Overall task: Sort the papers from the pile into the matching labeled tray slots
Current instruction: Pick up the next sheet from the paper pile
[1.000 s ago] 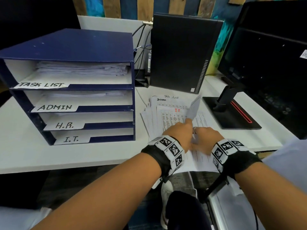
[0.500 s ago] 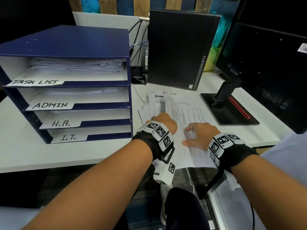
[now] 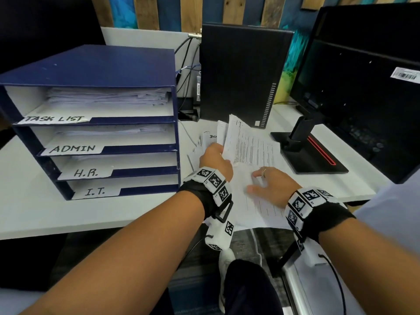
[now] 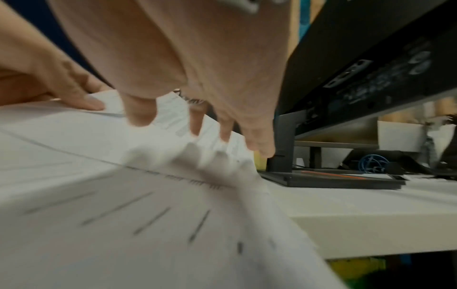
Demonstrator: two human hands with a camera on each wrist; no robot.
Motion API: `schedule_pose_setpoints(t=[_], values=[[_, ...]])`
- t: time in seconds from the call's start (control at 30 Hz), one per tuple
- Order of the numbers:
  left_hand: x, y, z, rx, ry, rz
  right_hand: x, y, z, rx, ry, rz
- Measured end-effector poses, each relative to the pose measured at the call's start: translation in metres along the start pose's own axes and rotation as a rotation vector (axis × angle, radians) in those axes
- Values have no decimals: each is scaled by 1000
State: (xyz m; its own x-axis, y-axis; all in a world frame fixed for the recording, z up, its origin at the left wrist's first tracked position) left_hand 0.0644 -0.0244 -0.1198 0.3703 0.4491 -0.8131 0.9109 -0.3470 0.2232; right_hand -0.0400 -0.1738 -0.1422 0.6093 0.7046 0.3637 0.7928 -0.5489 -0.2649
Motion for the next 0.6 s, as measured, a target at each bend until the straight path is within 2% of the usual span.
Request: schedule_pose_setpoints(t=[0.1,0.17,0.27,0.33,0.4,0.5,0.6], values=[[-17,-14,-19,-73,-165,106,-18,8,-42,-231,269,92],[-30,-21,-35,-116,-250,160,-35,14,-60,-278,488,174],[-34,-31,-49,-93,-384,188,-49,15,-72,-269,798,196],[-30,-39,-50,-25,-498,183,-48,6,-72,-257,836,196],[-29,-47,-57,5,-596,197,-43,0,-64,-194,887,133],[-22,-62,-78,-52,-605,210,-39,-16,-51,-116,1031,72],[4,-84,-99,-154,-477,170,-21,-39,-24,-42,1013,1]])
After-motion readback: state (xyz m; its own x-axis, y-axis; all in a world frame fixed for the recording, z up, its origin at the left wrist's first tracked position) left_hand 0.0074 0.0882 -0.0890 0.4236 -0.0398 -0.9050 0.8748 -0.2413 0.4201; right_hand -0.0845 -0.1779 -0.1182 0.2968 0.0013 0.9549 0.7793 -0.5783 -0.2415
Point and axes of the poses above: each hand's wrist, its own y-axis towards the middle knuckle, its own z-axis out of the palm, x = y × z, the point moved 9 cm from there along y, towards the middle knuckle, and after that the axes turned 15 degrees about z, right-handed, at the moved point
